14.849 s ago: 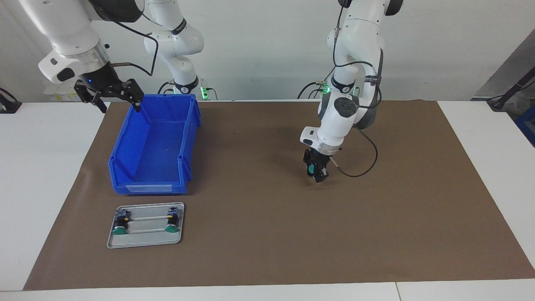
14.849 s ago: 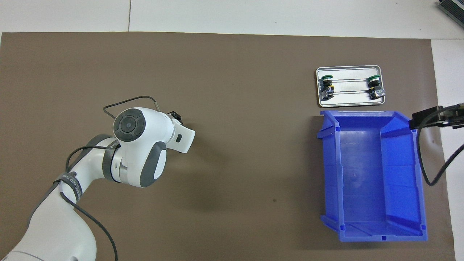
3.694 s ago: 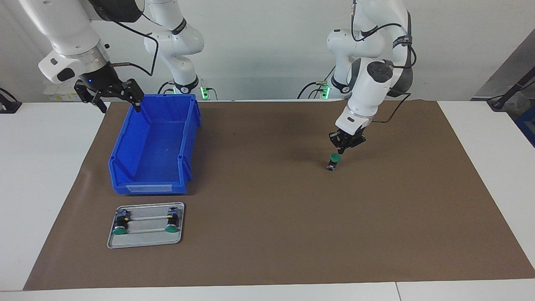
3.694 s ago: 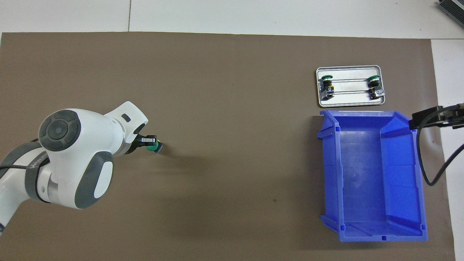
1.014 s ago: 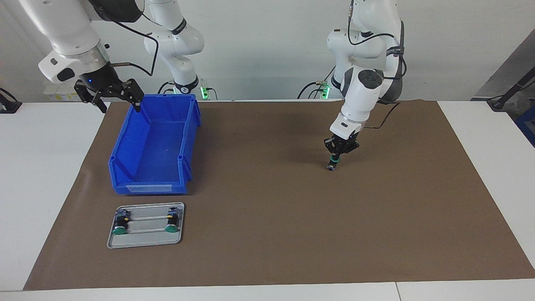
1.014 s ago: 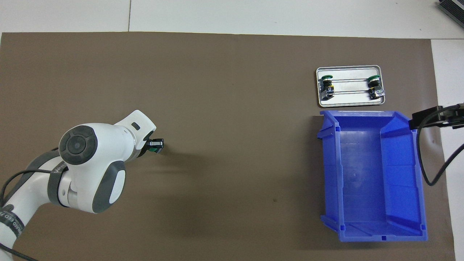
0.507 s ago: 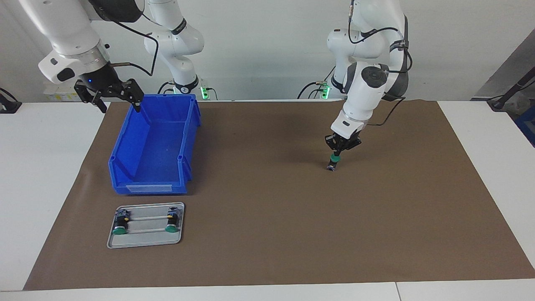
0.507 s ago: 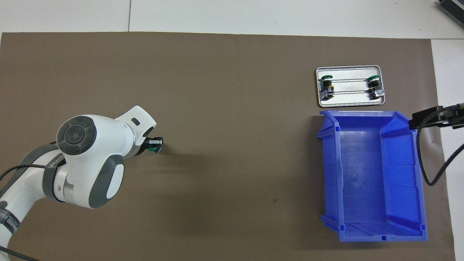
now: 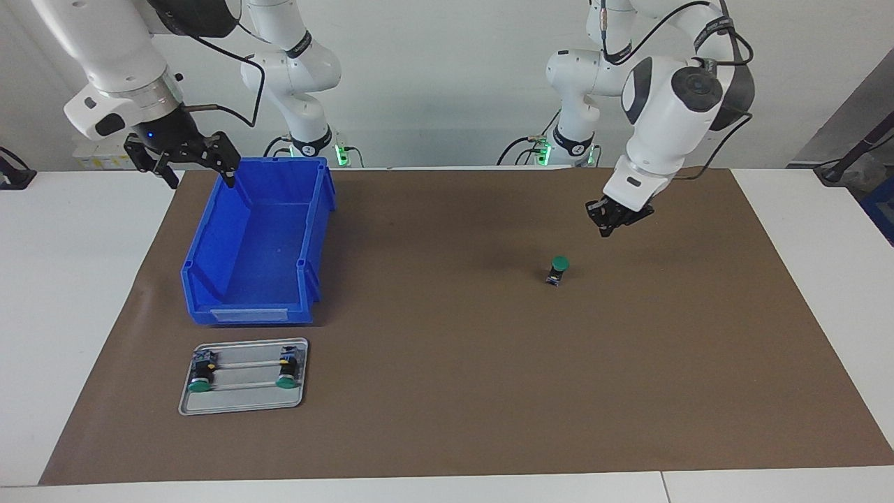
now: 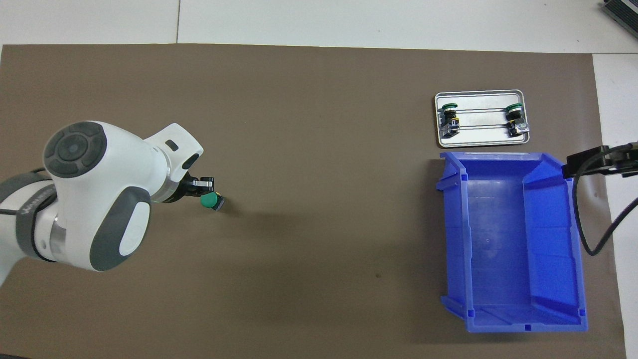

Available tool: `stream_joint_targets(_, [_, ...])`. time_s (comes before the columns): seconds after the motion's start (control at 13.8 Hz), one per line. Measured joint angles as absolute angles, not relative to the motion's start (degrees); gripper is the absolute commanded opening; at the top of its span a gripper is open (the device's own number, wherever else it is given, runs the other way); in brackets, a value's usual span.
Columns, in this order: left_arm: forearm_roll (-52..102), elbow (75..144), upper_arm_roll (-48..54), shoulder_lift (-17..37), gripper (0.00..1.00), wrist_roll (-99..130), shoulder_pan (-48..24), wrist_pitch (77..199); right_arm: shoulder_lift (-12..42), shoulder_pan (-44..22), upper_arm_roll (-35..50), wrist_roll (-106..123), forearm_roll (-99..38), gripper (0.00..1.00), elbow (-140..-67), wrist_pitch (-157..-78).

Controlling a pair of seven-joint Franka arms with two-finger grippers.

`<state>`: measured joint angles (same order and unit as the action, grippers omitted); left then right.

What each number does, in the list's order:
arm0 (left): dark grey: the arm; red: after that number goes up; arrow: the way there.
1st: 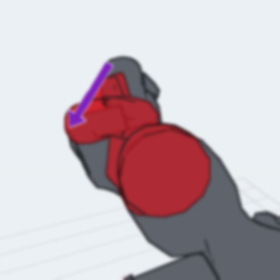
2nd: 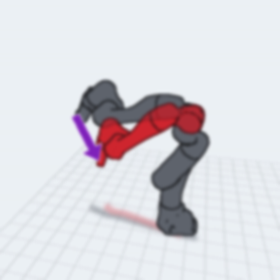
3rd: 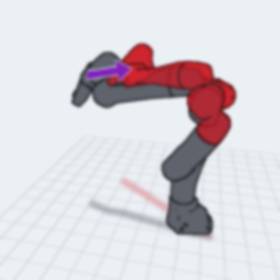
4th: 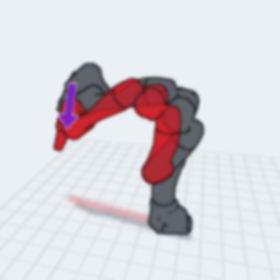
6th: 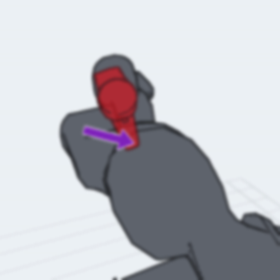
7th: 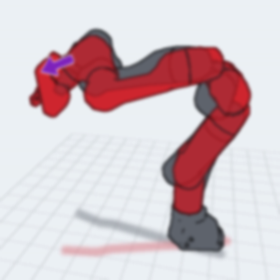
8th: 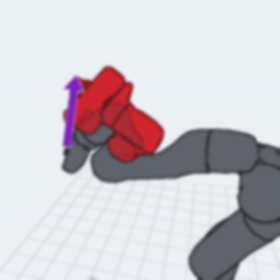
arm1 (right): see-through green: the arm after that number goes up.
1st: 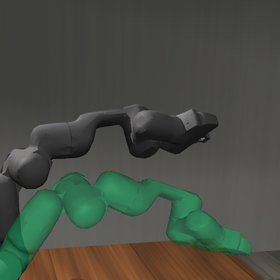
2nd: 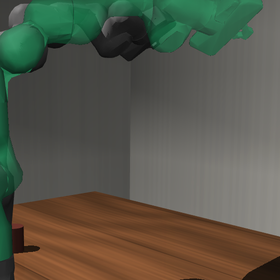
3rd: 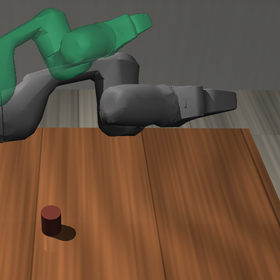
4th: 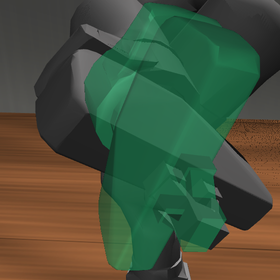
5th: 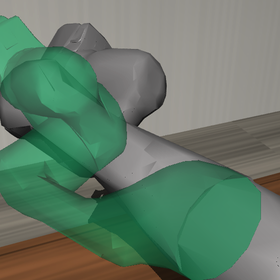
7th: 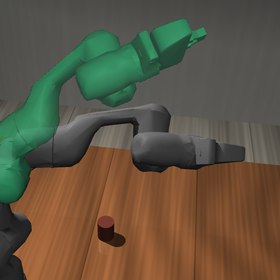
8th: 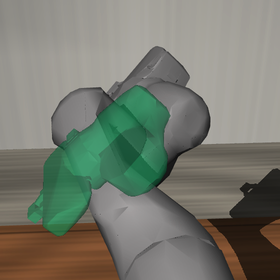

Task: Place and press button with both arms
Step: 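Withdraw the left gripper while the right gripper reaches the button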

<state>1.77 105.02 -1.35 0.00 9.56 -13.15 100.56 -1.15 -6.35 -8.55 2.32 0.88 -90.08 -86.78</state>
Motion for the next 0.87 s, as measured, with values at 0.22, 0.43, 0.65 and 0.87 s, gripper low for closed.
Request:
stream_joint_targets(0.22, [0.07,99.67,-1.55,-0.08,0.00,2.49,-8.61,92.81,-1.15,-6.36,-8.54,2.32,0.88,1.00,-90.08,-86.75])
stream_joint_targets(0.43, [-1.46,93.74,-1.57,-0.05,0.00,0.81,-7.02,85.55,-1.14,-6.41,-8.54,2.32,0.86,1.00,-90.07,-86.84])
stream_joint_targets(0.65, [-1.59,88.00,-1.34,0.68,0.00,0.81,-7.03,78.91,-1.02,-8.25,-8.39,1.84,-0.55,1.00,-89.92,-89.33])
stream_joint_targets(0.87, [-1.55,82.88,-1.13,3.08,0.85,0.80,-7.03,77.13,0.29,-16.14,-8.12,-8.96,-1.69,1.00,-89.97,-94.60])
